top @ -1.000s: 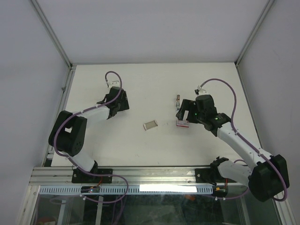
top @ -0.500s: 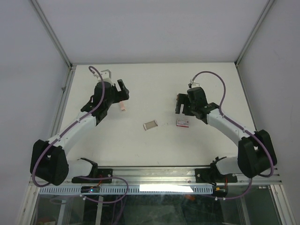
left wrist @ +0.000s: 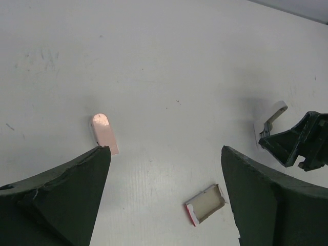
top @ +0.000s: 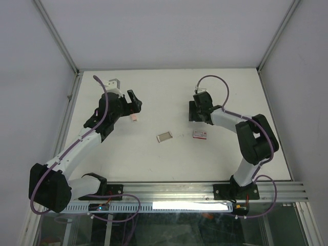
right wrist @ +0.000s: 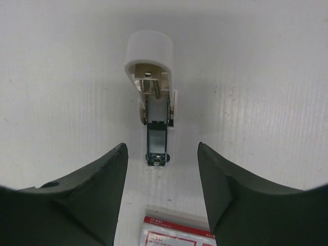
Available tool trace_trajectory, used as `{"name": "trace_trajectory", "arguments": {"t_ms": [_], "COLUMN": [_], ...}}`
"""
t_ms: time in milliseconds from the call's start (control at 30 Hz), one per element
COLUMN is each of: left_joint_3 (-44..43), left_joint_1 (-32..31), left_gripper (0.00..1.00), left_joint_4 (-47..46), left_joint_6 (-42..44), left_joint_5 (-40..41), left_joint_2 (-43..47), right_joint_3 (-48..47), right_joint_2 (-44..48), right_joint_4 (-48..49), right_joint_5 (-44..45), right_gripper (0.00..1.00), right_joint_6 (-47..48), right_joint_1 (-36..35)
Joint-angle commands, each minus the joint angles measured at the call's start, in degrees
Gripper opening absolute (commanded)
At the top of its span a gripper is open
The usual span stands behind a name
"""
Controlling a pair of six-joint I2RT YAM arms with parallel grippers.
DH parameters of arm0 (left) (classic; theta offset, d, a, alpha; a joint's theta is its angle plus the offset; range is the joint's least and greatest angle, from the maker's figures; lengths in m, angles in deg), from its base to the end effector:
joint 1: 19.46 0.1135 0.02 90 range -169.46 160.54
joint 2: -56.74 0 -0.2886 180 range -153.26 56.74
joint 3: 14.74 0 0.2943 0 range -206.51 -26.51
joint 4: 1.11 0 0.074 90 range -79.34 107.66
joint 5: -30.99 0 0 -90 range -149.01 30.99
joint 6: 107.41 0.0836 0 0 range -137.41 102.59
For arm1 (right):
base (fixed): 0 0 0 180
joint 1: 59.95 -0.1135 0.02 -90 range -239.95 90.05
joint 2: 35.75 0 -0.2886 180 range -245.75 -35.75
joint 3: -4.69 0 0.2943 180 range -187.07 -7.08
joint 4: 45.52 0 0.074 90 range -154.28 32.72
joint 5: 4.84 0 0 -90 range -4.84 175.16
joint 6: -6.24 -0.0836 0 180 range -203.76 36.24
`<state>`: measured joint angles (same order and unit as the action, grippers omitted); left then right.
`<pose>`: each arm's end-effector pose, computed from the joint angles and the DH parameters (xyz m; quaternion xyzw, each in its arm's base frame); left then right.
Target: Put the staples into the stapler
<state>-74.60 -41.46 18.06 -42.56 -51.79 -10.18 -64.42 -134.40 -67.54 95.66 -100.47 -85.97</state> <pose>0.3189 -0.1175 0.2735 -0.0565 0.8462 -0.1618 0.5046 0.3810 0.1690 0.1314 -0.0463 0.9396 0.0390 0.3368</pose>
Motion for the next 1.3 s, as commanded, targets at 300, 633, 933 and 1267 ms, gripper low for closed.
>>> {"name": "trace_trajectory", "arguments": {"t_ms": [300, 633, 933, 1267], "left_joint_3": [0.4, 1.3, 3.4, 7.8], "left_joint_1": [0.9, 0.9, 0.9, 0.0], "left_gripper": [0.92, 0.92, 0.89, 0.8], "left_joint_4": [-1.2, -1.2, -1.3, -2.0], "left_joint_6": [-0.9, -0.4, 0.1, -0.9], "left_joint_5": [-2.0, -2.7, -6.5, -15.4], "left_joint_2": [1.1, 2.6, 4.4, 3.4], "right_joint_3": [-5.8, -5.6, -2.1, 11.8], "right_joint_2": [-5.0, -4.8, 4.5, 22.0], "right_joint_4": [5.8, 7.7, 7.8, 8.1], "right_joint_5": [4.9, 3.9, -1.9, -17.5], "right_gripper": [0.51, 0.24, 0.15, 0.15], "right_joint_6": [4.7, 7.0, 11.0, 9.8], "right_joint_1": [-1.0, -1.1, -4.4, -16.7]}}
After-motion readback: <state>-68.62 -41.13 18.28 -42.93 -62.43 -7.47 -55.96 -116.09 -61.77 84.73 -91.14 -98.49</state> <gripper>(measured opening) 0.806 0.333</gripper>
